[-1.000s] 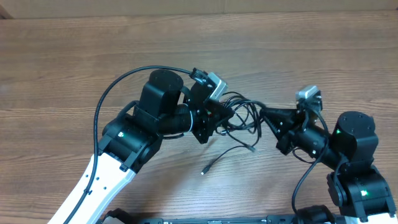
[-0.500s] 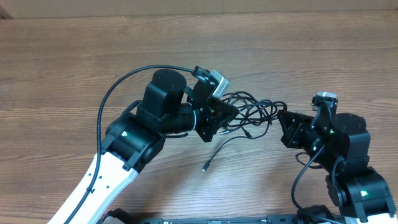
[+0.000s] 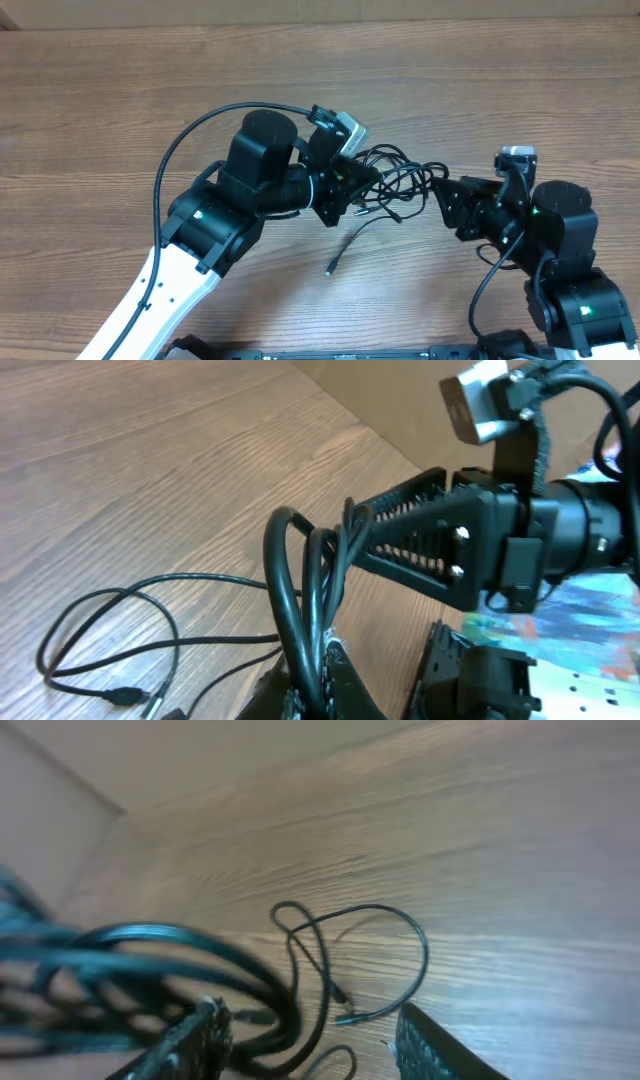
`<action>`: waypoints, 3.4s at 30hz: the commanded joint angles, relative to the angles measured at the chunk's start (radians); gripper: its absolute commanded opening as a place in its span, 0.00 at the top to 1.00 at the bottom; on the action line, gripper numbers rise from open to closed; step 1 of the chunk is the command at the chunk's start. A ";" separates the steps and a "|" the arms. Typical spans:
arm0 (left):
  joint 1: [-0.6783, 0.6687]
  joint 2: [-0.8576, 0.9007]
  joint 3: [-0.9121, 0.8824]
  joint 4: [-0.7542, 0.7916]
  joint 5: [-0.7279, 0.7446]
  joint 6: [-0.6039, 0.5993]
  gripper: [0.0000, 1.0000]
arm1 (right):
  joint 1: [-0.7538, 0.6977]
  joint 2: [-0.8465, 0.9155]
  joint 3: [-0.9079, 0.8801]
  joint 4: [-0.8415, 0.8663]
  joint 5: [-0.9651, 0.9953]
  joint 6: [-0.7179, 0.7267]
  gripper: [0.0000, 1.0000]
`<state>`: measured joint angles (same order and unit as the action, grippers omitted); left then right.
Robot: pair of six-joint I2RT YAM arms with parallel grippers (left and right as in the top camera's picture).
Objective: Untangle cables
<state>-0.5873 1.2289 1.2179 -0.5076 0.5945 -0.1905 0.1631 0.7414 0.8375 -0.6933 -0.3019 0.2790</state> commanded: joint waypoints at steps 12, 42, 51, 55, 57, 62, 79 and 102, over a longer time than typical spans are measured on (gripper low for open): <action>0.004 -0.012 0.008 -0.002 0.021 0.034 0.96 | -0.007 -0.006 0.015 0.061 -0.196 -0.180 0.39; -0.017 -0.012 0.008 0.037 0.087 -0.028 0.96 | -0.007 -0.005 0.015 0.114 -0.073 -0.179 0.41; -0.017 -0.012 0.008 0.032 -0.039 -0.133 0.96 | -0.007 -0.006 0.015 0.045 -0.073 -0.176 0.31; -0.018 -0.012 0.008 0.032 -0.041 -0.140 0.96 | -0.007 -0.006 0.015 0.057 -0.071 -0.177 0.24; -0.018 -0.012 0.008 0.028 -0.006 -0.157 0.96 | -0.007 -0.005 0.015 0.068 -0.027 -0.176 0.19; -0.021 -0.012 0.008 0.024 0.012 -0.185 0.96 | -0.007 -0.005 0.015 0.080 0.014 -0.177 0.17; -0.062 -0.012 0.008 0.042 0.045 -0.200 0.96 | -0.007 0.093 0.015 0.129 0.092 -0.180 0.20; -0.160 -0.012 0.008 0.208 0.060 -0.289 0.96 | -0.007 0.132 0.015 0.321 -0.080 -0.179 0.09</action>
<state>-0.7208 1.2289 1.2179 -0.3126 0.6209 -0.4698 0.1570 0.8532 0.8375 -0.3935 -0.3214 0.1009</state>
